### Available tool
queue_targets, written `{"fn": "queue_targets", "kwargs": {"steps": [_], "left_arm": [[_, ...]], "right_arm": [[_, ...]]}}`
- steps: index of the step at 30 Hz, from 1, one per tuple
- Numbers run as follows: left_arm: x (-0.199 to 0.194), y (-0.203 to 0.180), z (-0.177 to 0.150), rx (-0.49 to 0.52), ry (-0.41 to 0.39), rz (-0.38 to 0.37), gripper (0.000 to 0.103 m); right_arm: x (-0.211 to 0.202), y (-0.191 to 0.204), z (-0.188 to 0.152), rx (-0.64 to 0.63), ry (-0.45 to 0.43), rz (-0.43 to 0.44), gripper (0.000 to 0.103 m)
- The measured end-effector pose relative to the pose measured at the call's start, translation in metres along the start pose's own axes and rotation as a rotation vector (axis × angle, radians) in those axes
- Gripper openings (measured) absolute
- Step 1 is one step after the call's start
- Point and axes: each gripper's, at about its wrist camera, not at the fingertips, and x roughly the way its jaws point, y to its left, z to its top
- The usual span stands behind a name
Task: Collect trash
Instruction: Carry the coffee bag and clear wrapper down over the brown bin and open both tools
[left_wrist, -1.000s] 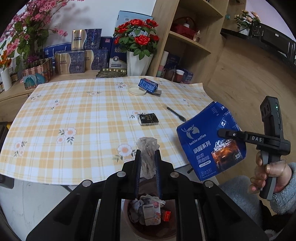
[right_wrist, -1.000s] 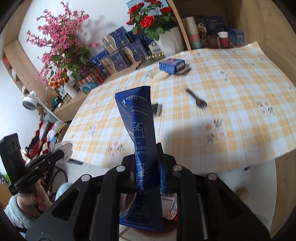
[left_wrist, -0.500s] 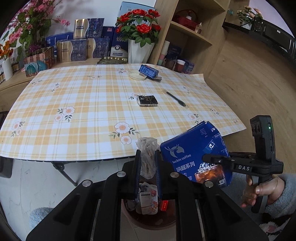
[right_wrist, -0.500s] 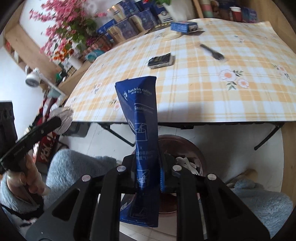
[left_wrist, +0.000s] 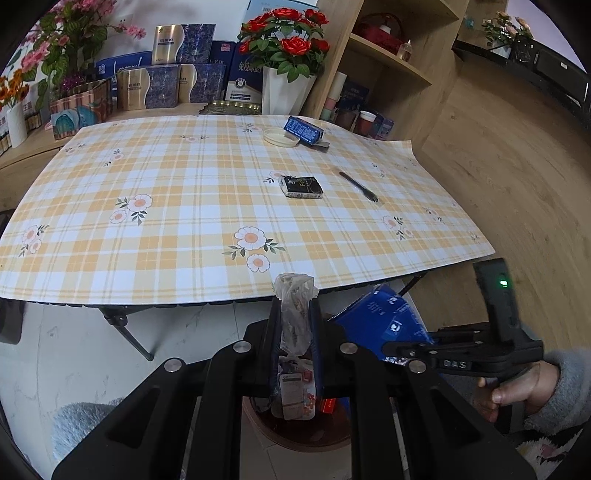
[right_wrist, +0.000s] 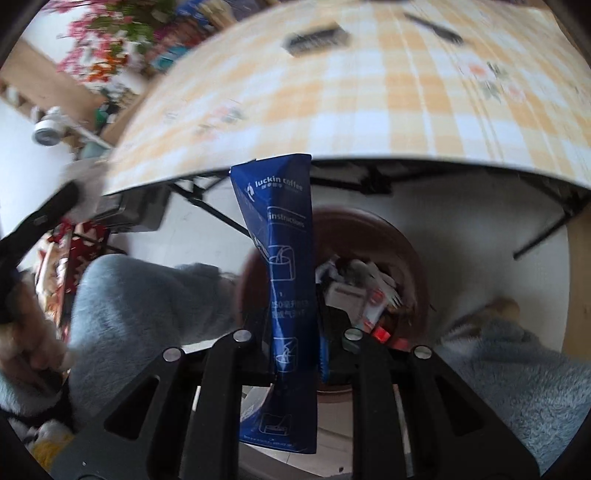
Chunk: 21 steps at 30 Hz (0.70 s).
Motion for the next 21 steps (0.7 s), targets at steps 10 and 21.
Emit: {"fn": "queue_targets", "kwargs": {"steps": [10, 21], "left_arm": [[0.019, -0.002, -0.011, 0.036, 0.055, -0.017, 0.014], [0.073, -0.021, -0.041, 0.229, 0.098, -0.137, 0.014]], "right_arm": [[-0.006, -0.025, 0.009, 0.100, -0.083, 0.017, 0.069], [-0.028, -0.048, -0.005, 0.023, -0.314, -0.177, 0.095]]}}
